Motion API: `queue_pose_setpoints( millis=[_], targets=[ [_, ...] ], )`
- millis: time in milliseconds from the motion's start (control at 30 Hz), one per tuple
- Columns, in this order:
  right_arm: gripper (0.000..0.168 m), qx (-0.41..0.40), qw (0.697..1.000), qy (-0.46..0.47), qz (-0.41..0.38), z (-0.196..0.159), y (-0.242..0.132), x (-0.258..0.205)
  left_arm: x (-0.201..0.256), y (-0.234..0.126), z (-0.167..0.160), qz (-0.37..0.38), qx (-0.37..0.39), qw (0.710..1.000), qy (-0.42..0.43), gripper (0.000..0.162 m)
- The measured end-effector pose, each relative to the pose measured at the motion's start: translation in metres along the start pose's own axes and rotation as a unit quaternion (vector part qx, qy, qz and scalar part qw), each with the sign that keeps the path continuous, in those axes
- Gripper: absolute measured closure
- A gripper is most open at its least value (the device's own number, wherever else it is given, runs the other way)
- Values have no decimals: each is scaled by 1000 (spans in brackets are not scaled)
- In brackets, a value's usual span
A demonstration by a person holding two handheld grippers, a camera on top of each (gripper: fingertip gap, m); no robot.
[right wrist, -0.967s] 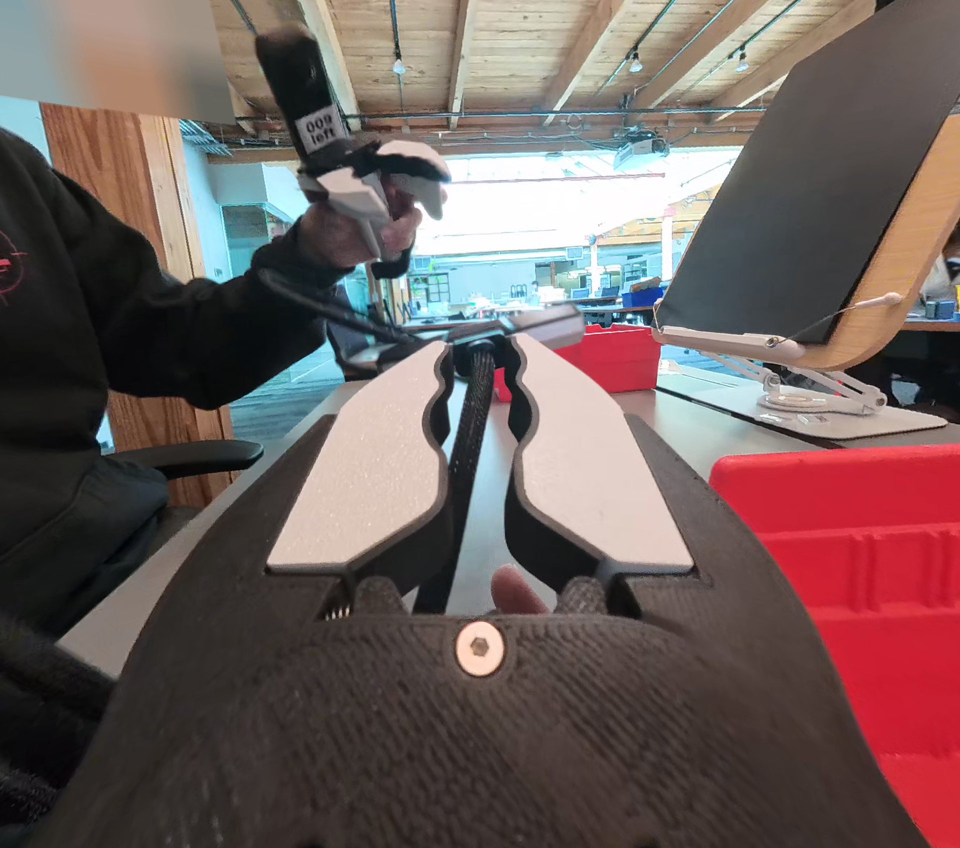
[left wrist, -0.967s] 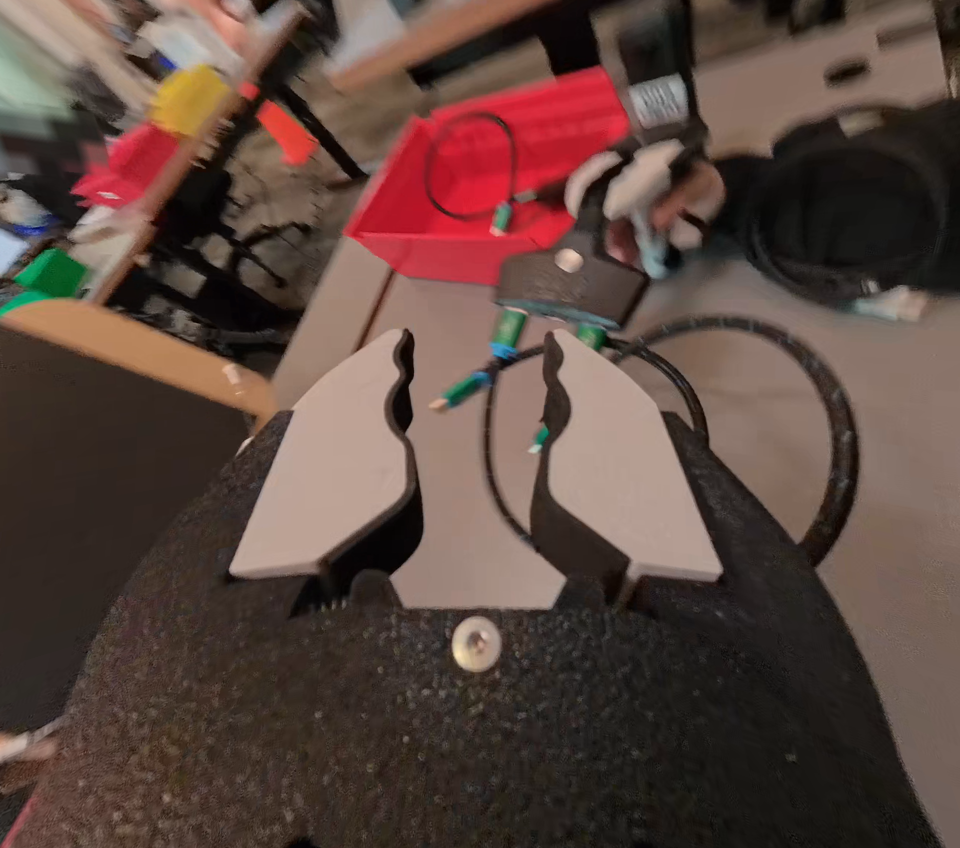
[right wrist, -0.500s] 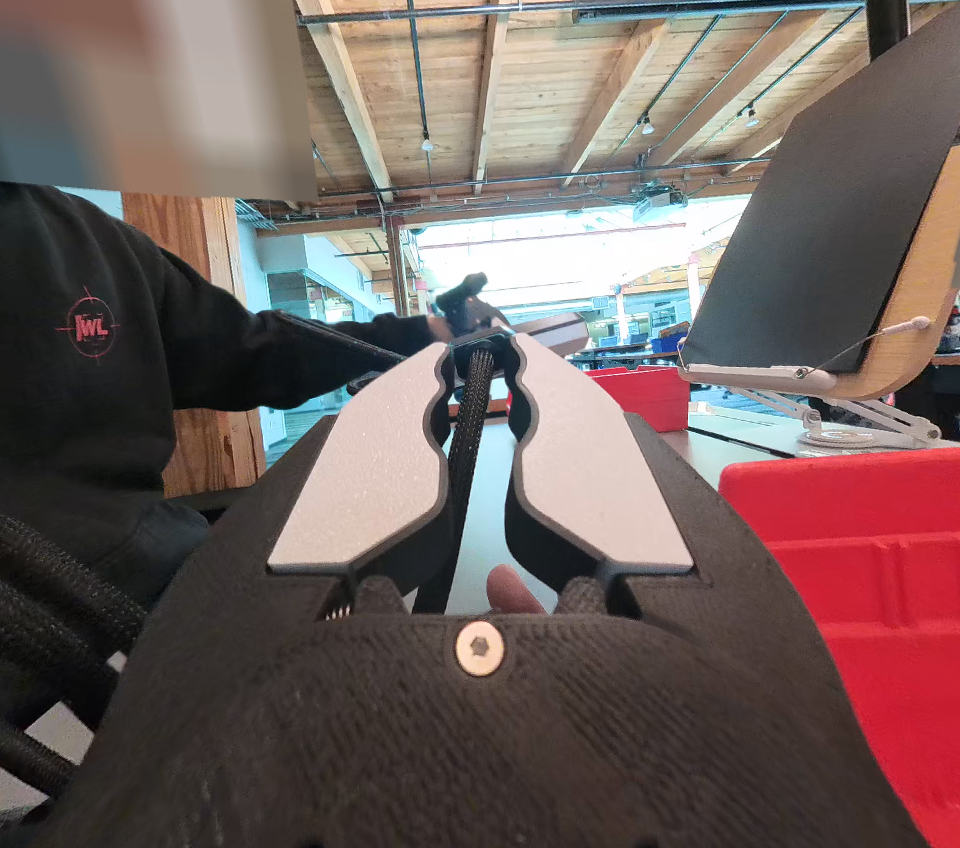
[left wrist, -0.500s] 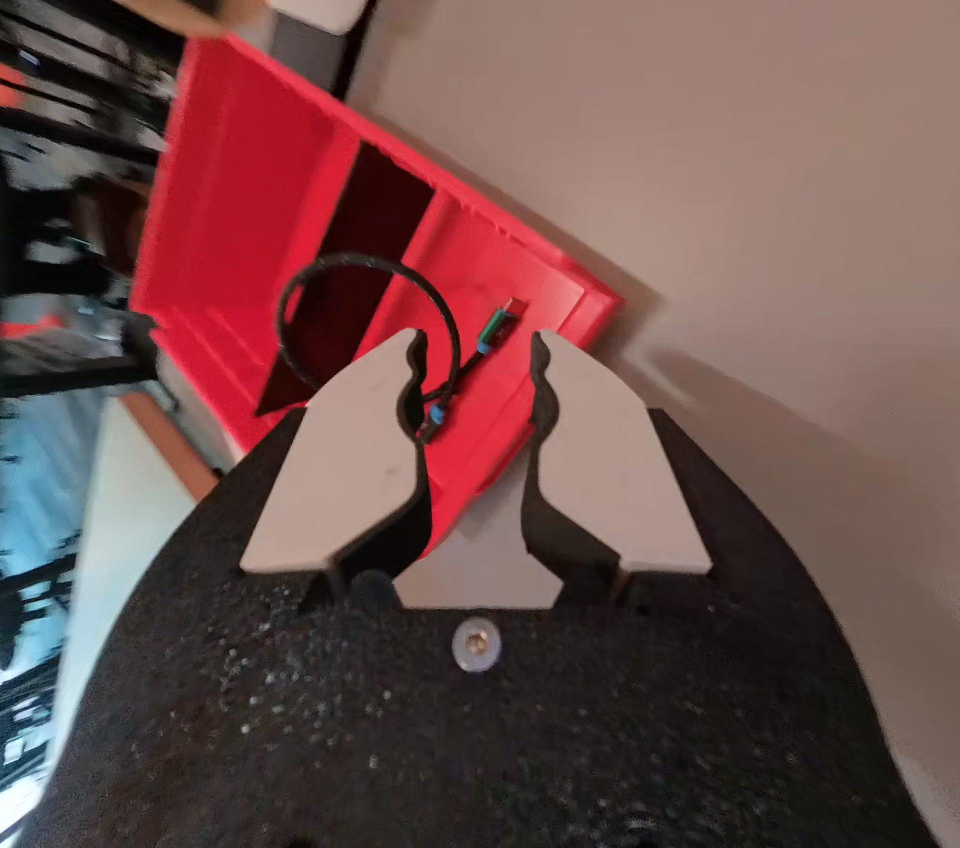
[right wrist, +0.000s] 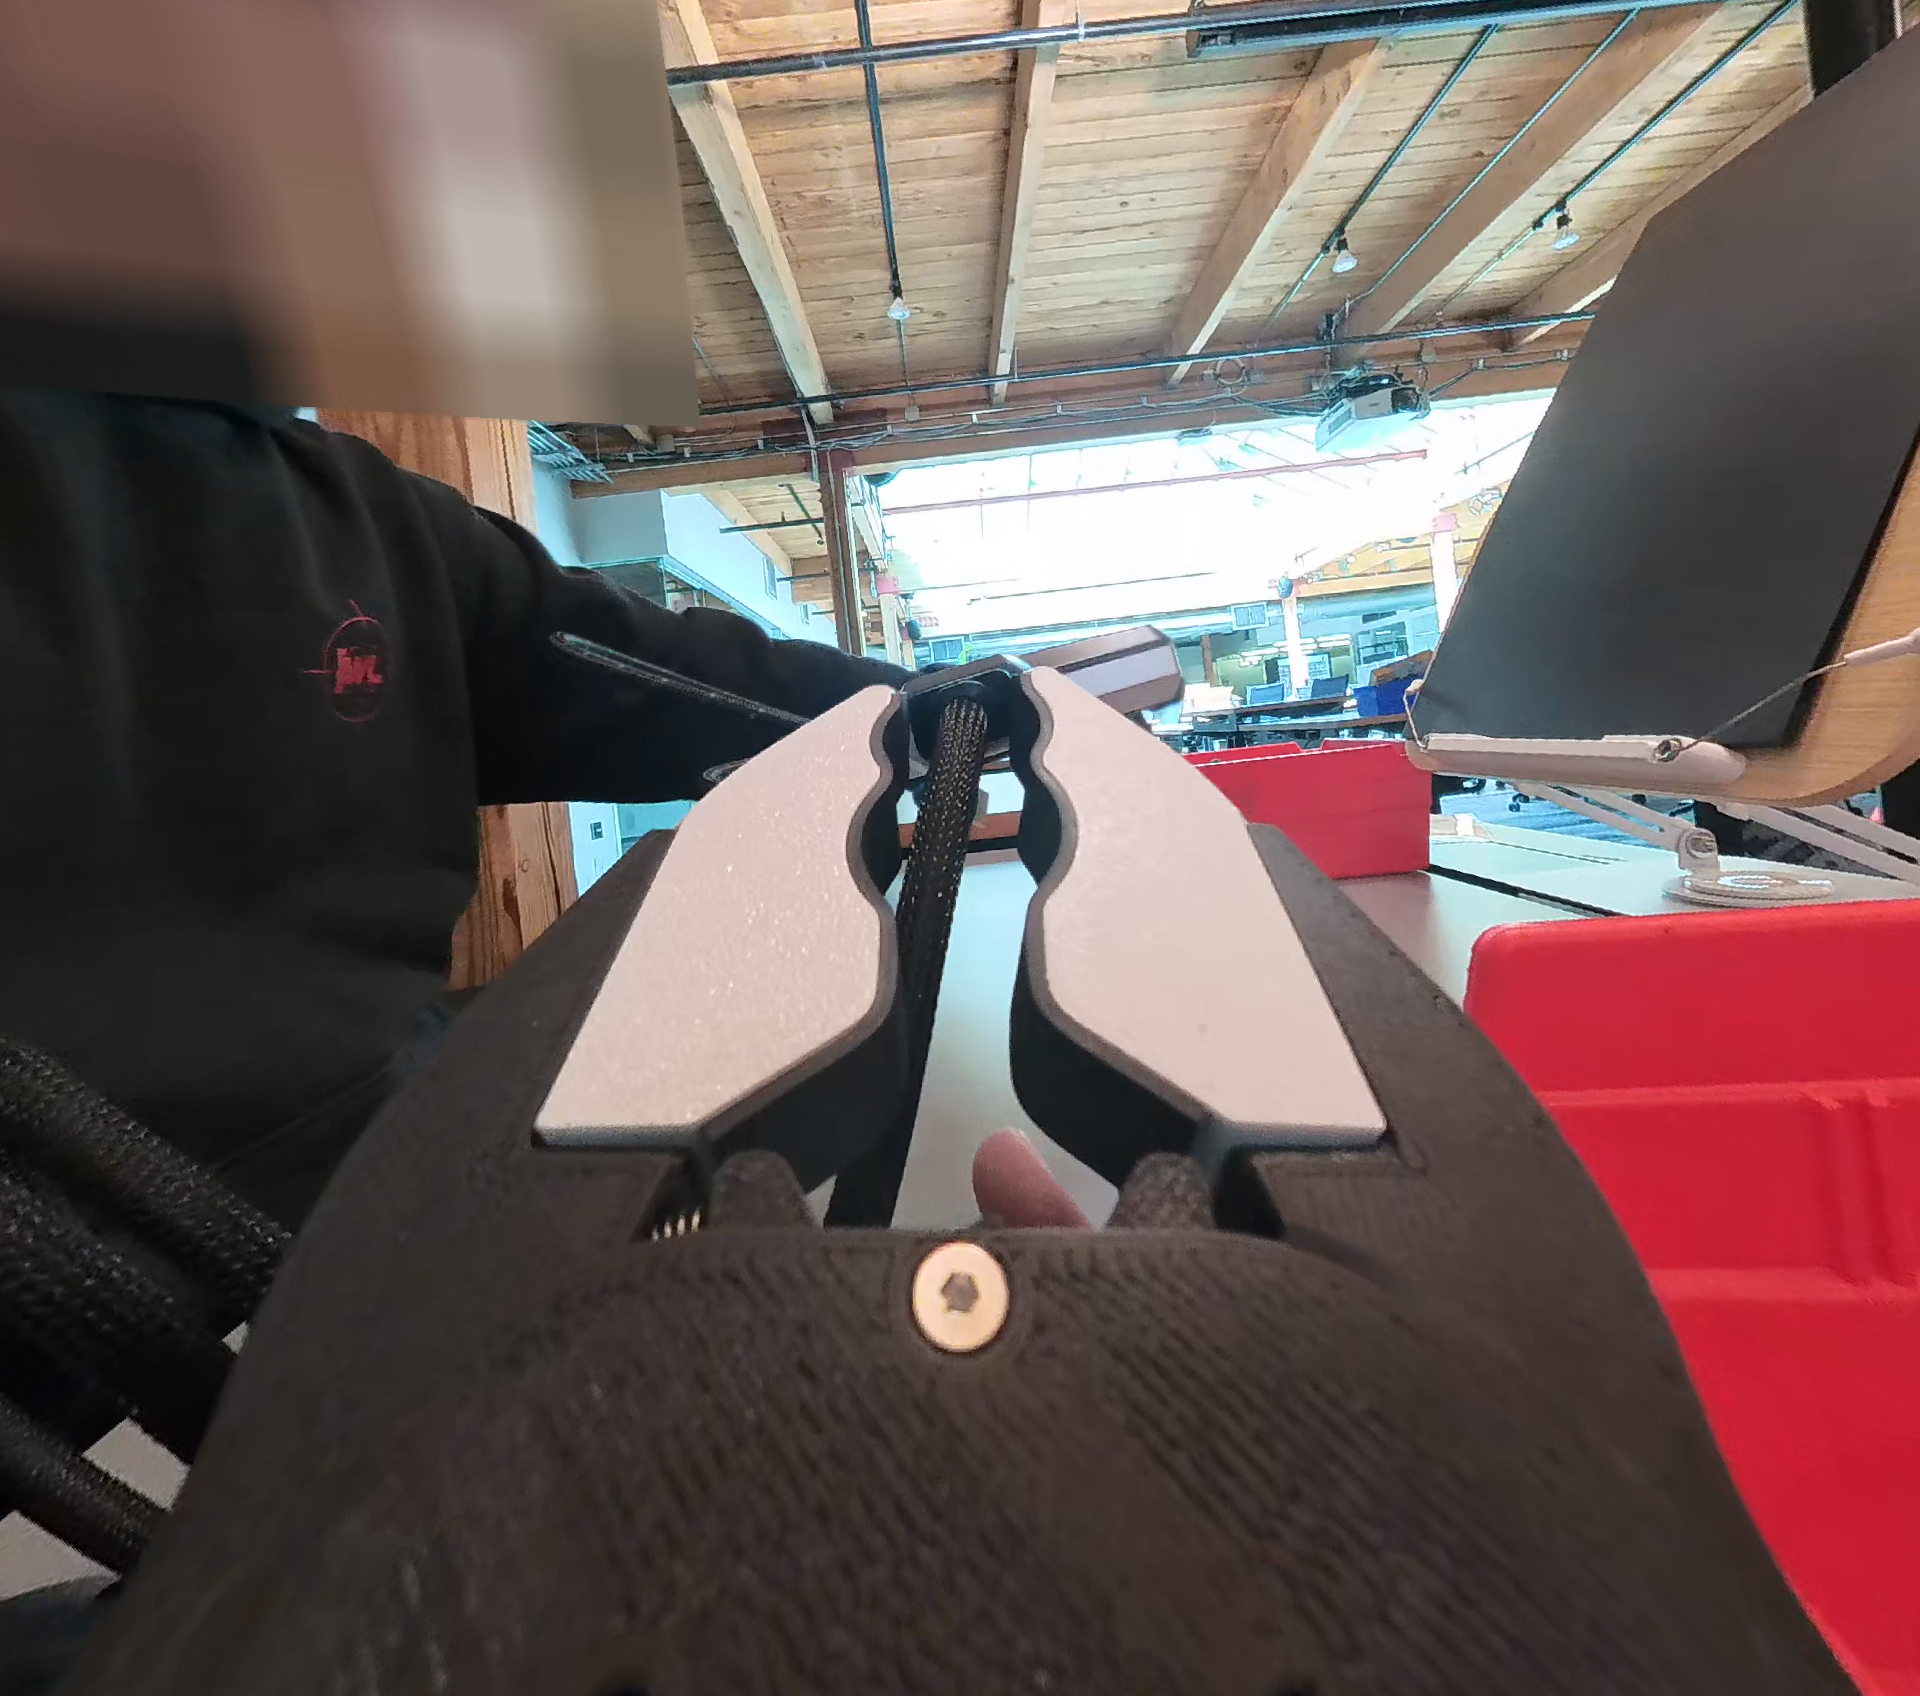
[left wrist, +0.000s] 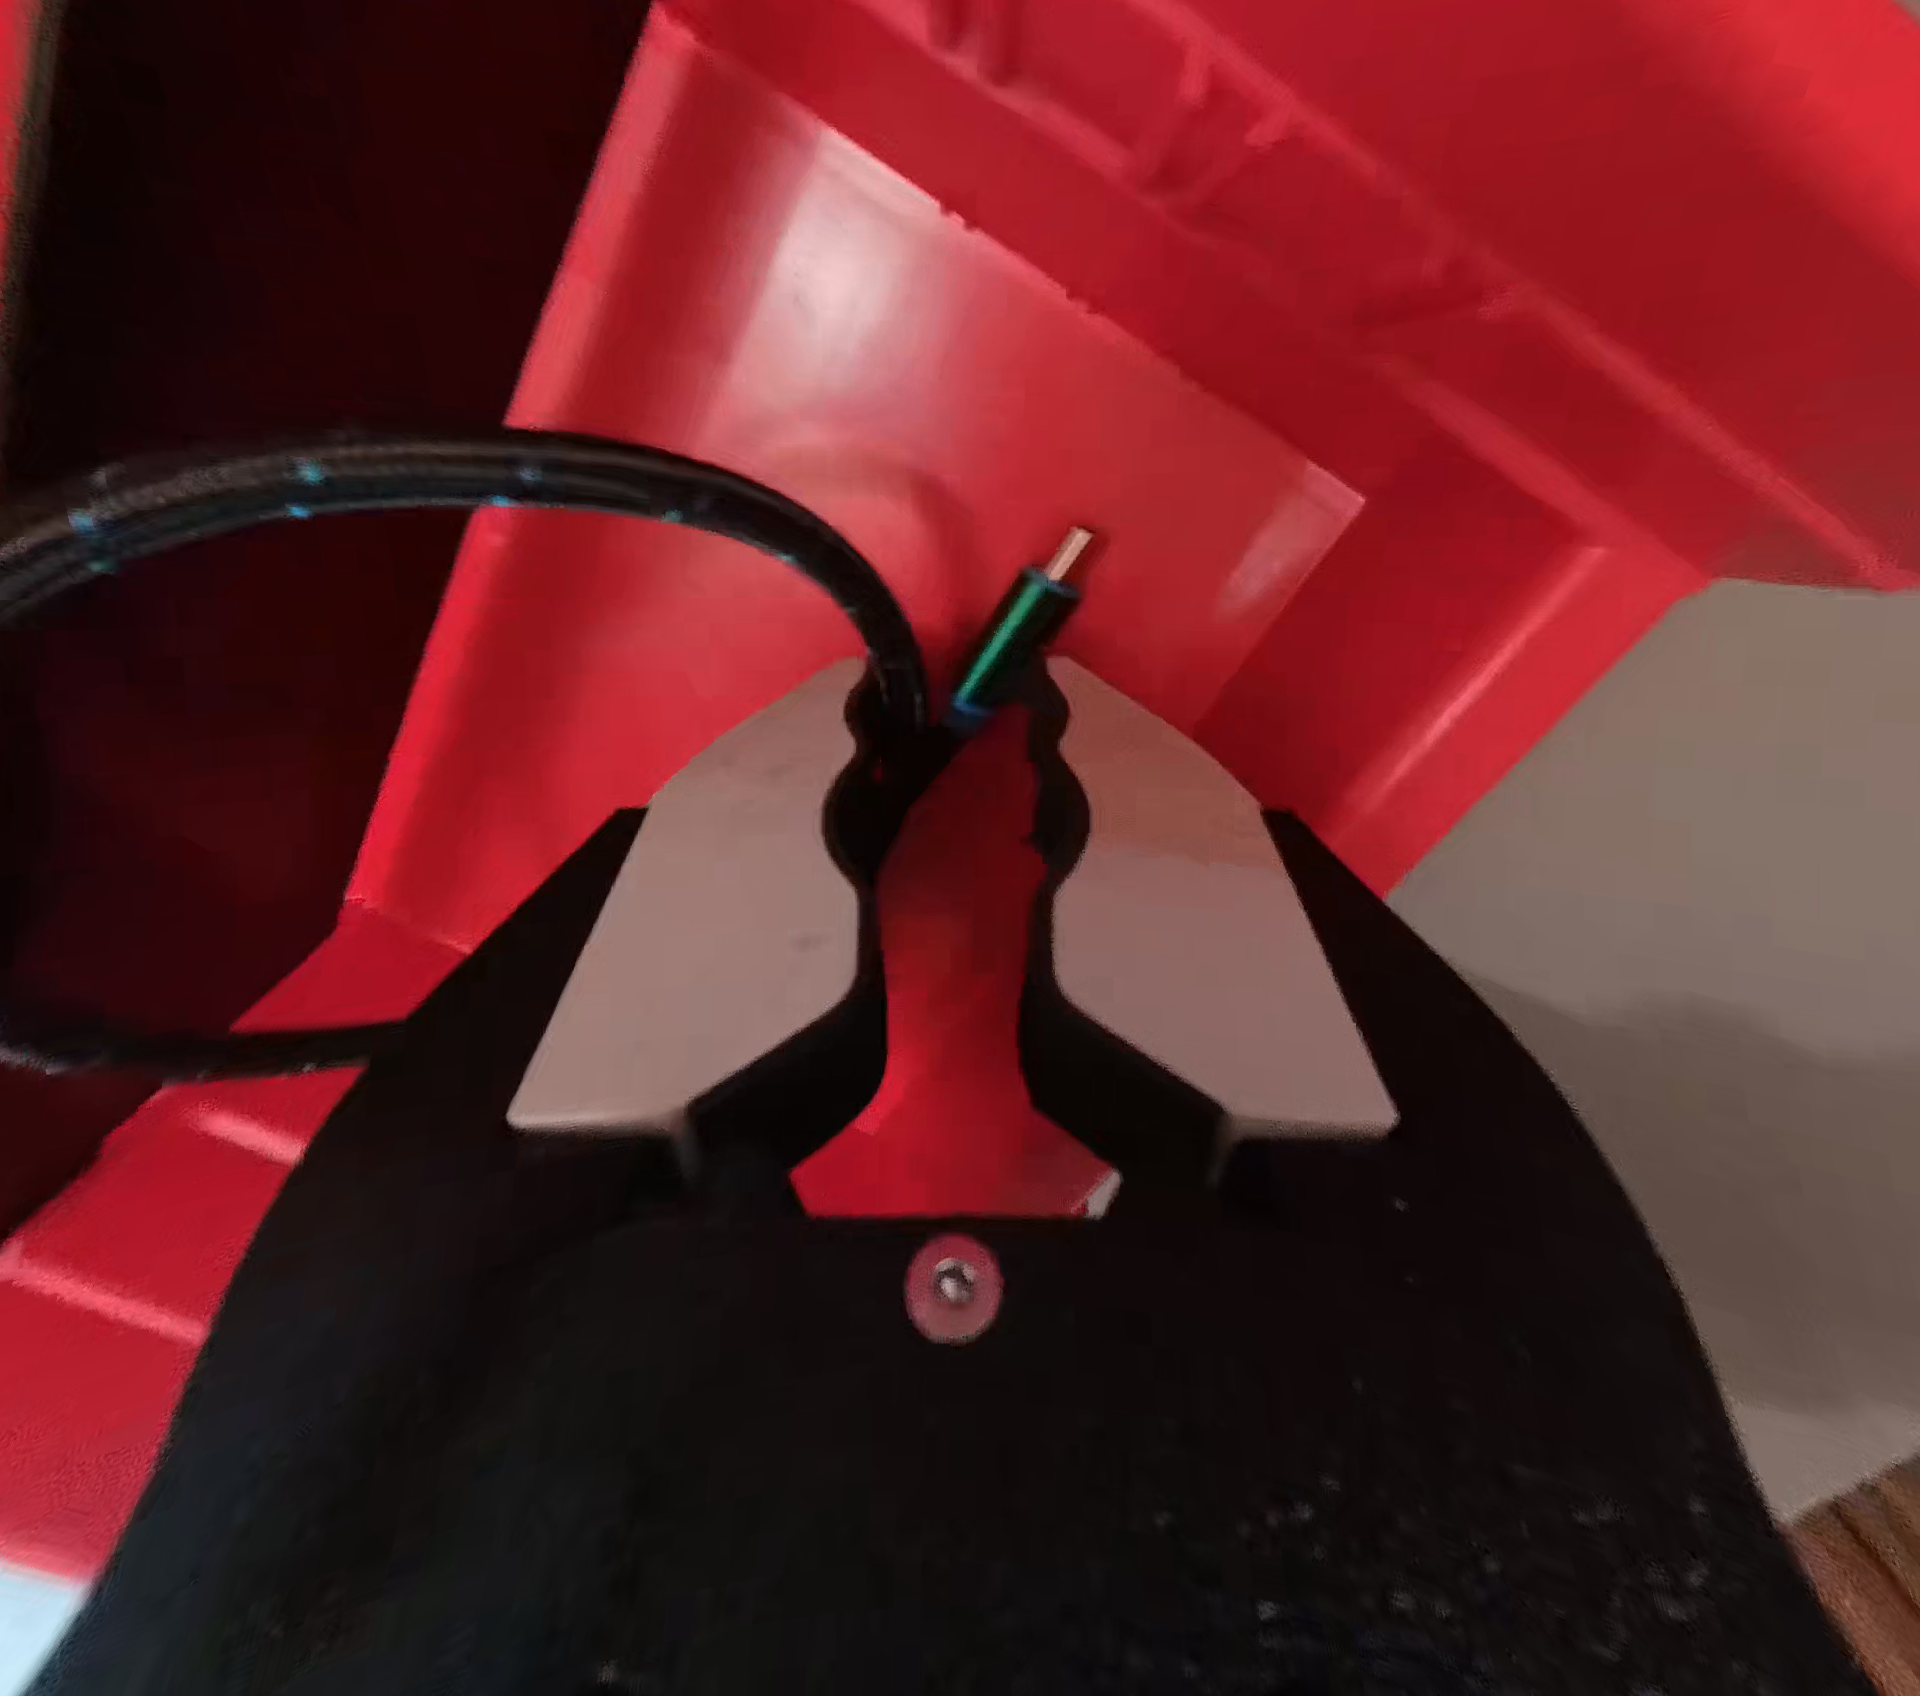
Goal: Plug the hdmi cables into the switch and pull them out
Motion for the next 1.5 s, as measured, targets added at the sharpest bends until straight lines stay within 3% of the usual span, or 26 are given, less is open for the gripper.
queue_pose_setpoints(
  millis=[33, 133, 167, 233, 333, 433, 533, 667, 800, 933, 1033, 1133, 1200, 1233, 1300, 1333, 1400, 1500],
  targets=[
    [150, 1, 1000, 1, 1, 0, 0, 0, 1, 5, 0, -9, -15, 1000, -3, 137],
    [150, 1, 1000, 3, 4, 0, 0, 0, 2, 11, 0, -19, -46, 999, -10, 137],
    [150, 0, 1000, 3, 5, 0, 0, 0, 1, 11, 0, -15, -49, 999, -10, 145],
    [150, 0, 1000, 2, 5, 0, 0, 0, -4, 9, 0, 30, -36, 999, -5, 147],
    [150, 0, 1000, -2, 3, 0, 0, -1, -11, -19, 8, 97, 58, 993, -25, 148],
    [150, -3, 1000, -2, 4, -1, 1, -1, -5, -72, 23, 177, 200, 962, -64, 148],
    [150, -5, 1000, -2, 5, -1, 2, -1, 33, -121, 44, 236, 318, 917, -51, 149],
    [150, -10, 1000, 0, 9, -2, 3, -1, 99, -156, 73, 317, 373, 872, 1, 149],
    [150, -12, 1000, -2, 11, -2, 4, -3, 160, -156, 109, 374, 378, 847, 22, 149],
    [150, -16, 1000, -7, 7, -2, 4, -3, 209, -109, 137, 433, 314, 842, 66, 148],
    [150, -14, 1000, -8, 5, -2, 3, -3, 243, -64, 150, 349, 302, 884, 71, 150],
    [150, -14, 1000, -8, 6, -2, 3, -4, 264, -51, 156, 212, 285, 933, 50, 151],
    [150, -13, 1000, -7, 9, -1, 4, -4, 275, -59, 158, 66, 252, 965, 42, 150],
    [150, -13, 1000, -7, 11, -1, 4, -4, 286, -65, 157, -55, 228, 971, 44, 151],
    [150, -13, 1000, -6, 15, -1, 4, -4, 305, -80, 154, -302, 160, 939, 42, 150],
    [150, -13, 1000, -5, 16, -1, 4, -4, 307, -81, 156, -362, 149, 919, 33, 150],
    [150, -14, 1000, -7, 17, -1, 4, -5, 306, -69, 157, -431, 110, 895, 33, 149],
    [150, -15, 1000, -7, 17, -2, 5, -6, 301, -43, 157, -419, 47, 906, 34, 140]
  ],
)
Point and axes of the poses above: each gripper's, where its closed fingertips meet, y out along the fingers, z out of its top, x = y × z across the jaws, the point moved 6 cm from there along -y, back along the fingers, and after that the axes turned 13 degrees about z, right-handed, at the moved point
